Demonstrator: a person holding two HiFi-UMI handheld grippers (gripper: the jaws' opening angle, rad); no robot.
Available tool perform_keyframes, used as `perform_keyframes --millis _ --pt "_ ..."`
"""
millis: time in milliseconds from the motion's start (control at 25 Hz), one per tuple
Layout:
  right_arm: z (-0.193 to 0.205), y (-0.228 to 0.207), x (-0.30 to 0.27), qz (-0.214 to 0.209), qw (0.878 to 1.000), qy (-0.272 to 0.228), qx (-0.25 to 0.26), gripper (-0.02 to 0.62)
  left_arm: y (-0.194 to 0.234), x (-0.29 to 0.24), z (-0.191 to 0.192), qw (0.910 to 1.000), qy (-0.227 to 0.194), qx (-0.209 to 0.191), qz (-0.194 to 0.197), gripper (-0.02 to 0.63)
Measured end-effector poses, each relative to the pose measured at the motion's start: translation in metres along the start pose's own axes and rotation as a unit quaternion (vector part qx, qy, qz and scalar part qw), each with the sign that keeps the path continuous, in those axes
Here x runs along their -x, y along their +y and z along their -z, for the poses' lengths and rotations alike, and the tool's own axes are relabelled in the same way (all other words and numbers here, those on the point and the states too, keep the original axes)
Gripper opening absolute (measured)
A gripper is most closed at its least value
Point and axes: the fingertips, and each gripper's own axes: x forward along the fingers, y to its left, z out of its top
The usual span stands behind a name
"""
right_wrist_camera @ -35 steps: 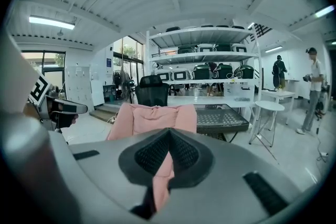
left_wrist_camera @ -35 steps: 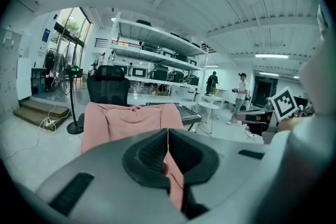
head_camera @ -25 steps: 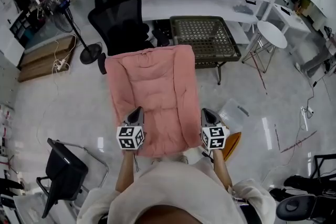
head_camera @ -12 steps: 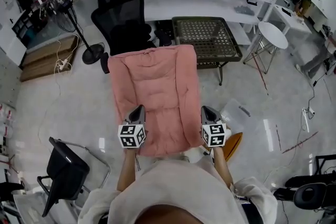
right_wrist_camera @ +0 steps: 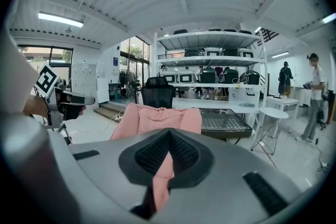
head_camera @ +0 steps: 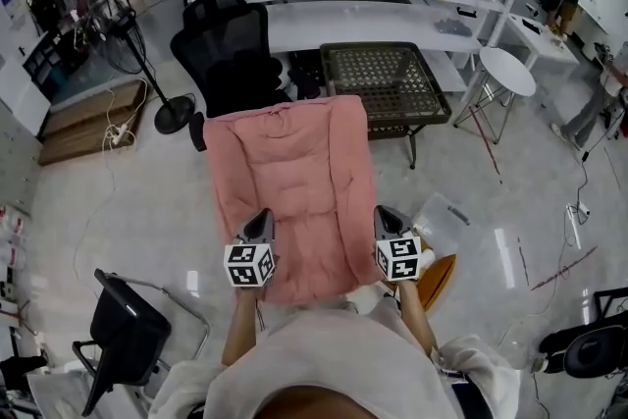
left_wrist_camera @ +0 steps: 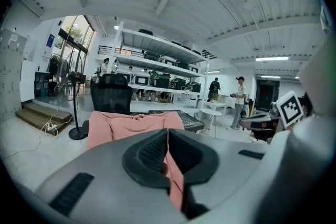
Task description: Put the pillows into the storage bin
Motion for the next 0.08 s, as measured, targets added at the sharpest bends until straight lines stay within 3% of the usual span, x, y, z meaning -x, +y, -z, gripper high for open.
perform_keyframes --millis 80 --pt "-0.0004 0.0017 -0.0003 -0.001 1.0 -0.001 0.001 -0.002 0.0012 0.0017 0.0011 1.0 0.001 0.001 0.0 0.012"
